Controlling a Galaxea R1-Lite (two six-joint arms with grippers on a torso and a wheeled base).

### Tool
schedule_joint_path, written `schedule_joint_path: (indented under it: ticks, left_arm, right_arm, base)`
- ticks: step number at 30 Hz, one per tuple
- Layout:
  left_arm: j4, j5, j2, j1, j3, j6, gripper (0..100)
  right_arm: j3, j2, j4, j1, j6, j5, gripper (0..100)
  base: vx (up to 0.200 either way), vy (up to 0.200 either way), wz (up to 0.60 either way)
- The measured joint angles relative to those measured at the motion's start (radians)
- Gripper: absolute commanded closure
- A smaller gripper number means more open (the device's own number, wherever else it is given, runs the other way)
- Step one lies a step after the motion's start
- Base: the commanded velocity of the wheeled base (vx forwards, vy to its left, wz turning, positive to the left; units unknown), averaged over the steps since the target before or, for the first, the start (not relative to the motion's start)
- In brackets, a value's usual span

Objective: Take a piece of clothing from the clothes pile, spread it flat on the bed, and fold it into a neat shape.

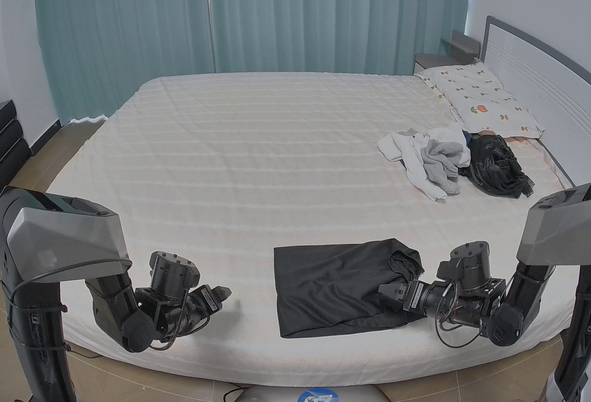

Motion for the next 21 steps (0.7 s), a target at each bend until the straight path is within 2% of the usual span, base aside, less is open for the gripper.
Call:
schedule_joint_path:
  ticks: [12, 13, 21]
  left_arm:
    - [0.000, 0.000, -0.004, -0.004, 0.005, -0.002, 0]
    - [0.000, 0.000, -0.004, -0.004, 0.005, -0.002, 0]
    - [0.000, 0.000, -0.004, -0.004, 0.005, -0.002, 0]
  right_arm:
    - [0.024, 0.070, -0.052, 0.027, -0.003, -0.005, 0]
    - [0.021, 0.074, -0.058, 0.026, -0.003, -0.005, 100]
    - [0.024, 0.098, -0.071, 0.024, -0.003, -0.009, 100]
  base:
    - [0.000, 0.000, 0.00]
    - [0.000, 0.000, 0.00]
    - [0.000, 0.000, 0.00]
